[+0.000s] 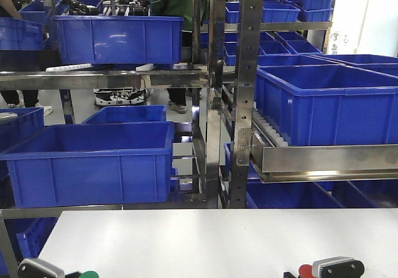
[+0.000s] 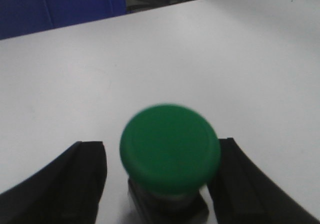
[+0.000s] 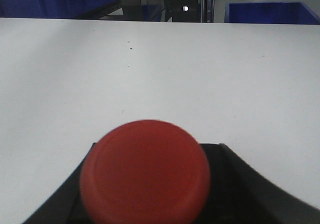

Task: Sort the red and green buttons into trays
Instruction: 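Lift both held buttons off the table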

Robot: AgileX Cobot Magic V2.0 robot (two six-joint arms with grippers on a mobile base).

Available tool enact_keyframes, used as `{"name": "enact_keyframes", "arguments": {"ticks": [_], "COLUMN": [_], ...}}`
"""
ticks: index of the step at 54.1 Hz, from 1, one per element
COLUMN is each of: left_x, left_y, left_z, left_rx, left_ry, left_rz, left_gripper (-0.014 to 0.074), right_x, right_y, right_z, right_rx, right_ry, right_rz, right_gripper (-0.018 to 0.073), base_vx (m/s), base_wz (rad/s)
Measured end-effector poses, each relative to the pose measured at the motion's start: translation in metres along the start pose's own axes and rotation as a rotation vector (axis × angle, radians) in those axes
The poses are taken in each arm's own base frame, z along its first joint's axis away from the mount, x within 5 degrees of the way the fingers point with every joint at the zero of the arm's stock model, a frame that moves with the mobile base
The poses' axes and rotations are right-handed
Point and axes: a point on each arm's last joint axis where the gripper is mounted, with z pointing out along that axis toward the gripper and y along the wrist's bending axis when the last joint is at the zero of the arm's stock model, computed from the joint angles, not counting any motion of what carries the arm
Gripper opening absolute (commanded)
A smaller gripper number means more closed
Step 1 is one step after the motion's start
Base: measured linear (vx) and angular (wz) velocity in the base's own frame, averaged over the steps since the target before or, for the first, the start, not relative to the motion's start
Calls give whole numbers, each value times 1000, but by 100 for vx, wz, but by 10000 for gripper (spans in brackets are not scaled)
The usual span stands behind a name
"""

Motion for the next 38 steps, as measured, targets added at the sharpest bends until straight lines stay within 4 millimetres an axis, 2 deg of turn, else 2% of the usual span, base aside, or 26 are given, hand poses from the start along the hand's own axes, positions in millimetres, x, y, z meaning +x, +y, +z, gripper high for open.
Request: {"name": "enact_keyframes", "arguments": {"ticks": [5, 14, 15, 28, 33, 38], "left_x": [-7, -6, -6, -11, -27, -49], "left_y": [1, -2, -2, -6, -6, -5], "left_z": [7, 9, 9, 7, 1, -9], "left_rx": [19, 63, 66, 102, 95, 64], "left_ry": [-25, -2, -1, 11, 7, 12], "left_rz": [-13, -50, -53, -104, -89, -47], "left_gripper": [381, 8, -8, -2, -1, -1], "right_x": [0, 0, 0, 0, -7, -29], "right_y": [0, 0, 0, 0, 2, 5], "right_z": [0, 0, 0, 0, -1, -7], "right_rx": [0, 0, 0, 0, -12, -35], "right_ry": [0, 0, 0, 0, -10, -45], "right_rz": [0, 0, 0, 0, -13, -35], "right_gripper": [-8, -8, -8, -8, -8, -8], "base_vx": [0, 0, 0, 0, 0, 0], "base_wz": [0, 0, 0, 0, 0, 0]}}
